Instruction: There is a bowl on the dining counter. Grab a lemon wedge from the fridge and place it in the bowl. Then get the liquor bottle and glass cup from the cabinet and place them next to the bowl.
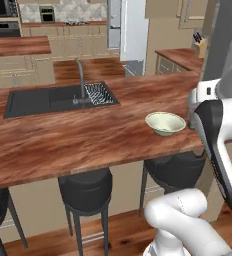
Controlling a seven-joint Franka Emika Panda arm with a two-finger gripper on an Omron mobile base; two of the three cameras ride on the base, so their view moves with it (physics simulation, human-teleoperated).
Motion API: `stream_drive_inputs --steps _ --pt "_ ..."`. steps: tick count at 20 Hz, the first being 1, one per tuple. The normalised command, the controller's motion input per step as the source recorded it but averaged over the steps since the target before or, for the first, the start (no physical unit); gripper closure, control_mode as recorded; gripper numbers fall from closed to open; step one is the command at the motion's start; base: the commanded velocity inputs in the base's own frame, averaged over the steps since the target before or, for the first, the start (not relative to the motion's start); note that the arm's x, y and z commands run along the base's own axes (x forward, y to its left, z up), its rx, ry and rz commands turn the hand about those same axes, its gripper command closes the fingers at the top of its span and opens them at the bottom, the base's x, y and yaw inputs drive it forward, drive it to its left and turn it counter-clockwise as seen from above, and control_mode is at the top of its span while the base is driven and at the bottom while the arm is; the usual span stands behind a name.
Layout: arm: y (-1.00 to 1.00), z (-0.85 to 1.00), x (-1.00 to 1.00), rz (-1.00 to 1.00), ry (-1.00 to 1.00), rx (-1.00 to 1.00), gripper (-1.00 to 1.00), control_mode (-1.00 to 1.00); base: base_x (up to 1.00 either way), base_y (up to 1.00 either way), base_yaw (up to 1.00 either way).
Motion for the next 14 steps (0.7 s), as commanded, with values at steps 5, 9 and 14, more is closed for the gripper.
stream_drive_inputs --steps 5,9,14 --pt "0.0 0.0 0.0 0.0 0.0 0.0 1.0 1.0 0.63 -0.52 0.48" --pt "-0.14 -0.14 0.89 0.23 0.15 0.01 1.0 -1.0 0.0 0.0 0.0" --pt "0.24 -0.65 1.0 0.15 0.17 0.0 1.0 -1.0 0.0 0.0 0.0"
